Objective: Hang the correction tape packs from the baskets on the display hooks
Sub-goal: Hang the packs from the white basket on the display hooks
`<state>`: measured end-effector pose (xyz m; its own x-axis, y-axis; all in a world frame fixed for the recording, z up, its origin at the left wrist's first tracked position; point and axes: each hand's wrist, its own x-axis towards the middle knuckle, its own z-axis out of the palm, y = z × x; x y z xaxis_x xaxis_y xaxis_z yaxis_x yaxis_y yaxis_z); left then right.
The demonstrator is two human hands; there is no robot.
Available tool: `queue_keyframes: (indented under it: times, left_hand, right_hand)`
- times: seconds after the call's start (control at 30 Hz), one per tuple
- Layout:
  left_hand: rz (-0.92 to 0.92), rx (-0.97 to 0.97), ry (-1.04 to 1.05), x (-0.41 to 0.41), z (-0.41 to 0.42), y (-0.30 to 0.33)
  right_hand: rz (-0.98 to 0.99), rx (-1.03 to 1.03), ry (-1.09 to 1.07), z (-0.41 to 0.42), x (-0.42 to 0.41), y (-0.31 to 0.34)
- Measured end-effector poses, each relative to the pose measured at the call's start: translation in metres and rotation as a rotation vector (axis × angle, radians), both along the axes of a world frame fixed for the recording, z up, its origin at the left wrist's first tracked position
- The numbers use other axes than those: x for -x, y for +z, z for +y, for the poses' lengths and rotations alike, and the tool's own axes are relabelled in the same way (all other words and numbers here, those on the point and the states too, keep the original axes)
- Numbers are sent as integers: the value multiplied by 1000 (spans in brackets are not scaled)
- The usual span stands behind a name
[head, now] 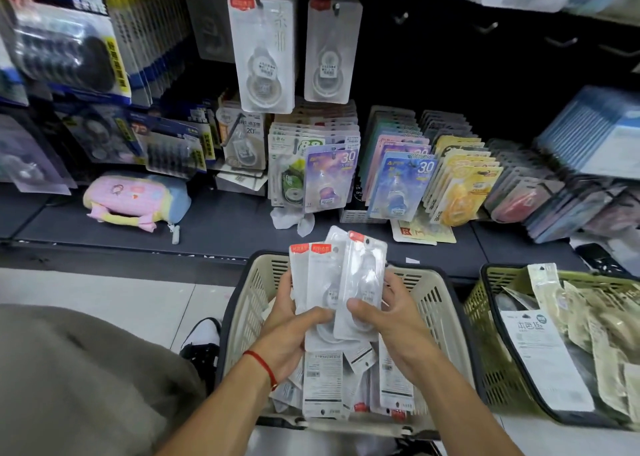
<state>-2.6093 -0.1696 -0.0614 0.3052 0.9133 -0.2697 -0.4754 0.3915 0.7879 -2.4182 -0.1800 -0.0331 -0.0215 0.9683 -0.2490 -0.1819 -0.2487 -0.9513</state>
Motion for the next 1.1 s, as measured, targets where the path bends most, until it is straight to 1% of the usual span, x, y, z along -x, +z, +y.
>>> queue_keyframes:
  times: [0.1,0.23,0.37,0.47,0.53,0.63,0.73,0.87,1.03,1.1]
  left_hand:
    - [59,-66,-12,0,5,14]
    - [185,-173,-23,2,28,47]
    - [270,-260,23,5,68,94]
    - [302,-352,25,15,103,137]
    - [317,-407,34,25,124,164]
    - [279,-449,51,40,148,192]
    - [243,-431,171,53,158,198]
    - [298,-447,310,66,164,196]
    - [345,-494,406,82,169,198]
    - [347,-487,431,85,168,198]
  right_hand:
    - [2,-40,-14,5,-7,10]
    - [-115,-111,49,23,-18,39]
    - [-188,-213,101,57,-21,81]
    - [-210,-320,116,87,-15,119]
    - [-184,-370,140,107,-12,143]
    - [-173,-424,182,137,-7,177]
    - [-196,-488,91,162,0,194]
    - [-236,-537,-42,187,7,194]
    - [-233,-578,-74,204,22,193]
    - [-202,-602,-79,208,28,193]
